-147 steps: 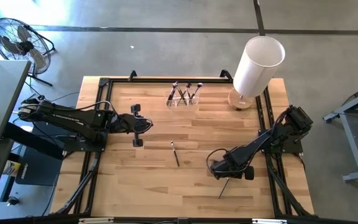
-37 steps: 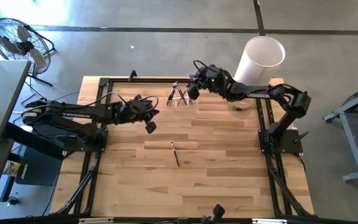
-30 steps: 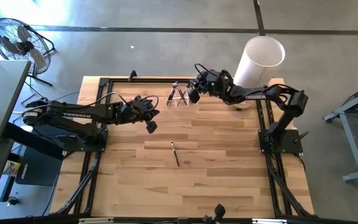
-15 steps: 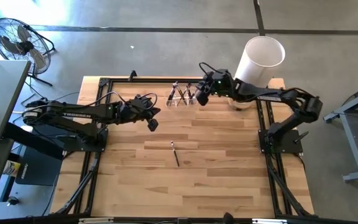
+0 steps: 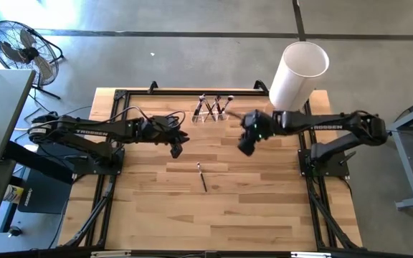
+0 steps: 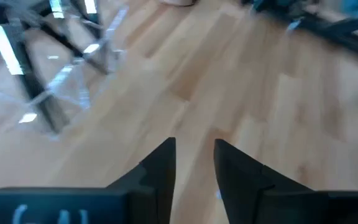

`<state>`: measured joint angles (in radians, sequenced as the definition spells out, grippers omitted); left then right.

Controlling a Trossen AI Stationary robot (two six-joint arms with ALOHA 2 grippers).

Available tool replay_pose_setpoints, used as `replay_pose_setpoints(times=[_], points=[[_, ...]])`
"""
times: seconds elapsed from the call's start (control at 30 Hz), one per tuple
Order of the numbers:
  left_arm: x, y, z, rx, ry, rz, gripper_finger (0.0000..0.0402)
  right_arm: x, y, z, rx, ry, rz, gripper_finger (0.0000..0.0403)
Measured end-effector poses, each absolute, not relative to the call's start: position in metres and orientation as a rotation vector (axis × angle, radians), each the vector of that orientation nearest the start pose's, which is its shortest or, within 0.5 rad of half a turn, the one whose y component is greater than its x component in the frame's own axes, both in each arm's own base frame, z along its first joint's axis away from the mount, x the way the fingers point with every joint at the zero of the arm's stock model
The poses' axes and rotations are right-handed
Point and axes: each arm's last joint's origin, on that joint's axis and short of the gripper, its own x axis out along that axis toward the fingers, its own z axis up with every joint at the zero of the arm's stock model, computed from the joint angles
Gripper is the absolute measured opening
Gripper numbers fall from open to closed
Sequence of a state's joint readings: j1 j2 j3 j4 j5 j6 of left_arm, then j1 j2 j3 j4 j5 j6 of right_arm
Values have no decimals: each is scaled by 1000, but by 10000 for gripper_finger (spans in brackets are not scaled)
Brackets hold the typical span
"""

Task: Pick & Place Makeup Brushes
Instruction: Put the black eyeshadow brush into the transparent organizer

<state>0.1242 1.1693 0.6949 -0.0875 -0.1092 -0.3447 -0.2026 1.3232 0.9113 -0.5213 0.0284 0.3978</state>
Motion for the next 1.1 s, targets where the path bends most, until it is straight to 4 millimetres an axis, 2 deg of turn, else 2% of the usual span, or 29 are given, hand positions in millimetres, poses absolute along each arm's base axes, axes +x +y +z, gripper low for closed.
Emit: replay_pose_setpoints(times=[0.1,0.23,0.3,0.4,0.47,0.6,0.67,0.77,0.9,1.1], points=[[245,24,242,-364,500,284,114,250,-37,220,442,933,-343,61],[265,-3,254,-266,536,413,115,236,-26,183,508,943,-242,10],[277,-17,257,-244,549,527,115,228,-24,169,550,912,-214,7],[303,-28,270,-380,507,650,115,215,-22,160,577,856,-200,14],[316,-30,268,-504,586,719,115,208,-20,158,570,837,-170,11],[346,-17,256,-753,787,823,115,199,-18,160,526,787,-104,3],[353,-11,245,-829,897,868,115,195,-17,161,505,779,-89,7],[369,-2,231,-977,949,872,115,194,-17,166,488,749,-63,8],[379,3,207,-1132,1030,878,115,192,-15,172,495,724,-9,2],[382,1,198,-1215,1057,900,115,190,-14,173,484,726,17,6]])
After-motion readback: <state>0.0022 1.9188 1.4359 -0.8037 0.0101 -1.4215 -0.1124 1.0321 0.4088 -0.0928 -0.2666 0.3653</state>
